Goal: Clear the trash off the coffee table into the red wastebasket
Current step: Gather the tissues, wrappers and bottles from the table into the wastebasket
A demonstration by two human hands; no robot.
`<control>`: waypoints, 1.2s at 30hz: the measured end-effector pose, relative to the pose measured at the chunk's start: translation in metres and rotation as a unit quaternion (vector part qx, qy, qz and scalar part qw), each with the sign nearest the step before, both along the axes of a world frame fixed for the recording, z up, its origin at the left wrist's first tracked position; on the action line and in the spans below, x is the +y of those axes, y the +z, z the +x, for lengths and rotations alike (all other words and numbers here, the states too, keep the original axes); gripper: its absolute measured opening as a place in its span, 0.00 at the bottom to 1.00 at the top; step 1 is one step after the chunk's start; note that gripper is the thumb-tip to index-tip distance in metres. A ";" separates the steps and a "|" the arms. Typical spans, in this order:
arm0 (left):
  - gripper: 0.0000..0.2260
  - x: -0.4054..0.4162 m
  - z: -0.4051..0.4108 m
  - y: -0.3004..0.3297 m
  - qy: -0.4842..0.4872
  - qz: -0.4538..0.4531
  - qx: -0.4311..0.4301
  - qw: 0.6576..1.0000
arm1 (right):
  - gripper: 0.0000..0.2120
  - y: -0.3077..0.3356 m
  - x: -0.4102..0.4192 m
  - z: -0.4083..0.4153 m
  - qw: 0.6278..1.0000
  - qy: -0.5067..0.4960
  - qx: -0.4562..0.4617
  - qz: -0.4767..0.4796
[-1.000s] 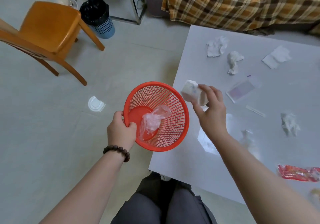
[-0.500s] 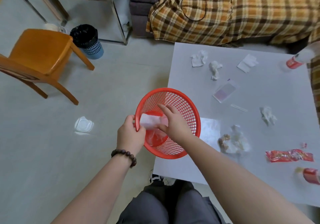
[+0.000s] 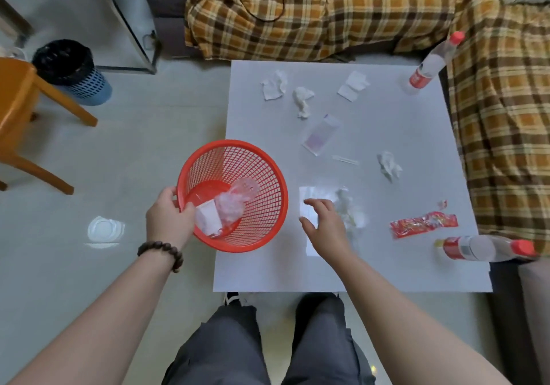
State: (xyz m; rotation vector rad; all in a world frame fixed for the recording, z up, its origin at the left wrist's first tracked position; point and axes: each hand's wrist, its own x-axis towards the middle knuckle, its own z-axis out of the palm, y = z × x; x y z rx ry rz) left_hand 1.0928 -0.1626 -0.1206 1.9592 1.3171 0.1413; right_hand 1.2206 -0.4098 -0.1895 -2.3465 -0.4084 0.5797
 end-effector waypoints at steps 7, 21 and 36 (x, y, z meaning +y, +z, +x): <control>0.10 -0.072 0.033 -0.011 0.089 0.044 0.004 0.995 | 0.21 -0.056 -0.092 0.048 0.992 0.022 0.058 -0.107; 0.07 -0.149 0.050 -0.029 0.168 0.050 0.034 0.984 | 0.29 -0.145 -0.115 0.108 0.955 0.211 0.056 -0.202; 0.08 -0.171 0.047 -0.018 0.147 0.065 -0.012 0.987 | 0.11 0.005 -0.090 0.098 0.979 0.000 -0.103 0.177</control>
